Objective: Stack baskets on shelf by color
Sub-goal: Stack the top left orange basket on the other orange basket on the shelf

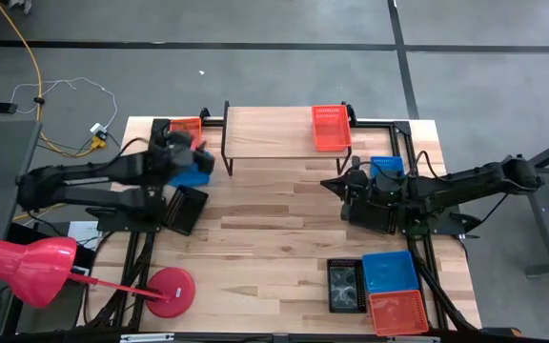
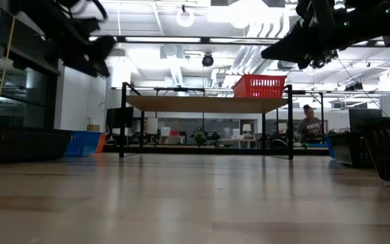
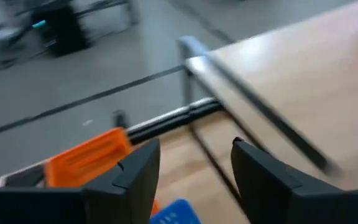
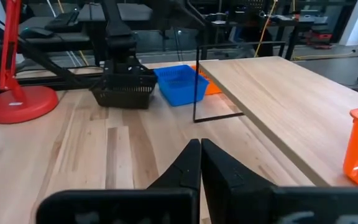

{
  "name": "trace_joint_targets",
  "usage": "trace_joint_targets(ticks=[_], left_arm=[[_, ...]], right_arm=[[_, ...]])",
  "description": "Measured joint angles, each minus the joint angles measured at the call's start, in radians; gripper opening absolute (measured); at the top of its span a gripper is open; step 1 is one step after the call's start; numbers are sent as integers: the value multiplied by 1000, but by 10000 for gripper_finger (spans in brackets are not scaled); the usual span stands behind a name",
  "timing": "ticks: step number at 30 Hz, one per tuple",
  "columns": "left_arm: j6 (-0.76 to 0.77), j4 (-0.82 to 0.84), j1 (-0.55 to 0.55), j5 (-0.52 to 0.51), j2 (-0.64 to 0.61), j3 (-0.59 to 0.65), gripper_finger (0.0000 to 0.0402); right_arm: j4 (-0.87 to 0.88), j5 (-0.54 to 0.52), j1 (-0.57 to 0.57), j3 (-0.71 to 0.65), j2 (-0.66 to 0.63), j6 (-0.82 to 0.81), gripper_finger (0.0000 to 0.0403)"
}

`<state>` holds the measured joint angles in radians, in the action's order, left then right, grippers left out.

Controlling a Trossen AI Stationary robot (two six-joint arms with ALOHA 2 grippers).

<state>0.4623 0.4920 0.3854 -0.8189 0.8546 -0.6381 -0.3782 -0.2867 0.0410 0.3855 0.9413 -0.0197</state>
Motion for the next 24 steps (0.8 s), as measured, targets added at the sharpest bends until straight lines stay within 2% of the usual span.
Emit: trace_joint_targets(ticks=[4, 8, 12, 18, 24], left_arm=[[35, -11, 165, 37, 109, -8, 186], [58, -20, 333, 174, 200, -8, 186], [58, -51, 453, 287, 283, -8, 186], [42, -133, 506, 375, 374, -8, 186], [51, -161, 525, 367, 459, -8, 186]], right_arm=[[0, 0, -1, 0, 0, -30, 0], [-1, 0, -1, 0, 0, -51, 0], [-1, 0, -1, 0, 0, -57, 0], [-1, 1, -1, 0, 0, -77, 0], [-1, 1, -1, 0, 1, -77, 0]])
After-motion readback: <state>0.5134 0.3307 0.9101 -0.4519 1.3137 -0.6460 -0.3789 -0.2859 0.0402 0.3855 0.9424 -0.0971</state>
